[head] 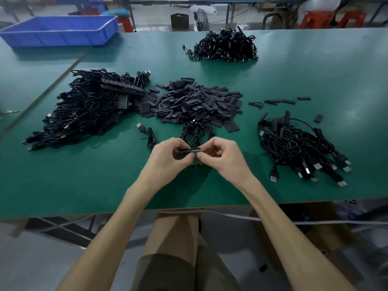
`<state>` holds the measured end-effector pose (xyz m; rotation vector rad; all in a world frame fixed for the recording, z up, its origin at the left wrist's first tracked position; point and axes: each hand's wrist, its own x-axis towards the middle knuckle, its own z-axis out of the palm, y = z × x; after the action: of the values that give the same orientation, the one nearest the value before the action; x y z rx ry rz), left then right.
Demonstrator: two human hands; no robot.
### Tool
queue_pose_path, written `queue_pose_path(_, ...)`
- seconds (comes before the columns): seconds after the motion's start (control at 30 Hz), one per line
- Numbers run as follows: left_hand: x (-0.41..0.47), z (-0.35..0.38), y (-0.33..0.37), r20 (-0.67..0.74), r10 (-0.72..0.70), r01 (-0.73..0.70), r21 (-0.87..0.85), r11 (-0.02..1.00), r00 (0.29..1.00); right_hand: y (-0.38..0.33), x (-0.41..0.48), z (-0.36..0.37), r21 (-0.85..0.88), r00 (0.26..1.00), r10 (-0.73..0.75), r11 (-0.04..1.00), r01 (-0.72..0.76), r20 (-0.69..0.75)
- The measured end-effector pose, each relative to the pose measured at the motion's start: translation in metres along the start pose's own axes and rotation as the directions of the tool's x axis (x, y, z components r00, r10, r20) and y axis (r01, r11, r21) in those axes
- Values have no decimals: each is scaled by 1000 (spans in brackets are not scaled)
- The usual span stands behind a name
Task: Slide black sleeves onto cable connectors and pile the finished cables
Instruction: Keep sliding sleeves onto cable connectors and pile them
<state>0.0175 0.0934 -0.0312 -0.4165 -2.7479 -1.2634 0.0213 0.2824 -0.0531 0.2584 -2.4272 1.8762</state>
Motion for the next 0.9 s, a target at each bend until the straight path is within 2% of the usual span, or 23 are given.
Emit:
queue_pose_path(0.23,0,8,3,-6,-107,106,-34,994,994,2,0,1,-65,1000,-6,998,5,-20)
queue_pose_path(0.37,-2,15,9,-59,-155,156,8,988,986,1,-2,5,-145,998,-44,989,38,-40)
queue_pose_path(0.43,-3,15,11,-93,-142,146,36,989,985,0,-2,4,-91,997,-32,996,25,-76)
queue_pose_path(0.53,-4,5,11,-114,-121,135,121,983,986,-1,-1,-2,116,984,18,993,3,-177)
queue_pose_path(0.63,-6,-10,5,-109,-164,184,209,961,980,-1,-1,-4,257,960,72,966,0,-269)
queue_pose_path(0.7,-7,-16,1,-168,-188,234,318,919,968,0,0,-5,290,951,81,957,9,-299)
queue_pose_path(0.8,-9,-18,-3,-262,-116,247,549,799,958,-1,0,-6,330,952,60,943,45,-300)
queue_pose_path(0.83,-9,-17,-1,-255,-52,194,572,797,965,-2,0,-6,332,956,41,941,60,-291)
queue_pose_path(0.9,-6,-13,5,-135,122,-22,577,816,983,-3,0,-5,316,961,-1,944,92,-276)
